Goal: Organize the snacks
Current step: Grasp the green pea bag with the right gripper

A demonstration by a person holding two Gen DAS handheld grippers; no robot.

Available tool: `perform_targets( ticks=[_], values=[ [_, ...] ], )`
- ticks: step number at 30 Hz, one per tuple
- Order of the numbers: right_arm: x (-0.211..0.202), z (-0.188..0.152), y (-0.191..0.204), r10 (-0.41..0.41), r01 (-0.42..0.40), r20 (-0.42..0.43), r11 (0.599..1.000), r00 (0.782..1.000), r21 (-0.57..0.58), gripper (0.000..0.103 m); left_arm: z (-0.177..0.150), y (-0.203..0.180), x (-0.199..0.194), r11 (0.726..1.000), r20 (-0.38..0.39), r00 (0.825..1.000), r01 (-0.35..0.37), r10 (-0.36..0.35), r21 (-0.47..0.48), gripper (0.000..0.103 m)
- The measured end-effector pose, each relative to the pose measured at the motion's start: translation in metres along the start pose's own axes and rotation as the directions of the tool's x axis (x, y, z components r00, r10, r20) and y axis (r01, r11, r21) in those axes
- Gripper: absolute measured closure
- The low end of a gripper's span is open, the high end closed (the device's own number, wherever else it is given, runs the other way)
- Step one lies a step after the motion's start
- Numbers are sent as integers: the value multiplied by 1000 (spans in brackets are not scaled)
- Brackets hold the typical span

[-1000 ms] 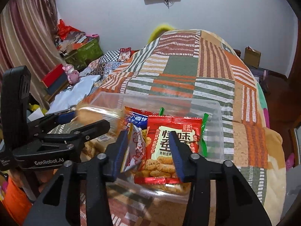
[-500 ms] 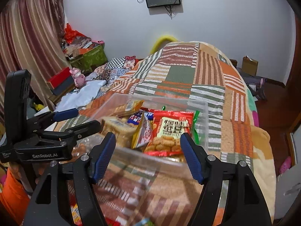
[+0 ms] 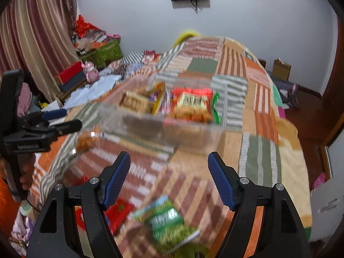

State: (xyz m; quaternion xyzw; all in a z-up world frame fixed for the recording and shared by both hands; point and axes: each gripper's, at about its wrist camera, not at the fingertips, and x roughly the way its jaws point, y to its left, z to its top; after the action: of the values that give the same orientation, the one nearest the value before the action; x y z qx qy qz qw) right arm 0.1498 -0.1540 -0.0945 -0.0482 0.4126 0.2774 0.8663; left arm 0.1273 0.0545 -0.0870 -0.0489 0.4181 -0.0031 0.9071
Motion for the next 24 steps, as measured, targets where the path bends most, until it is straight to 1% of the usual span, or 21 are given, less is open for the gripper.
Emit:
perform_targets(
  ticks=[4,7,10,13,16,19,21,24],
  values=[
    [12,-25,-5,16,-14,-71,1000,997,23,31,-18,-2,6,1000,-39,999,13,-13,-13,9],
    [20,-40,-7,24,-22,-121,999,992,23,31,-30,-6,9,999,-70,997,38,-40,-26,9],
    [27,-52,-5,48,-44,-166,999,985,25,31,-37,-16,11,999,-86,995,44,-44,-11,9],
    [32,-58,-2,58,-57,-192,998,980,12,31,-41,-30,11,998,-95,994,57,-56,12,9],
    [33,-60,1,44,-50,-192,998,980,-23,31,-46,-45,11,996,-105,991,82,-79,29,9],
    [35,-60,1,48,-54,-195,998,980,-25,30,-52,-60,9,993,-117,989,99,-92,61,9],
    [36,-61,-1,50,-54,-191,998,980,-17,33,-56,-70,7,990,-121,988,109,-98,86,9],
    [35,-61,-3,41,-44,-183,999,982,-13,44,-62,-80,1,986,-126,986,122,-108,111,9]
  ],
)
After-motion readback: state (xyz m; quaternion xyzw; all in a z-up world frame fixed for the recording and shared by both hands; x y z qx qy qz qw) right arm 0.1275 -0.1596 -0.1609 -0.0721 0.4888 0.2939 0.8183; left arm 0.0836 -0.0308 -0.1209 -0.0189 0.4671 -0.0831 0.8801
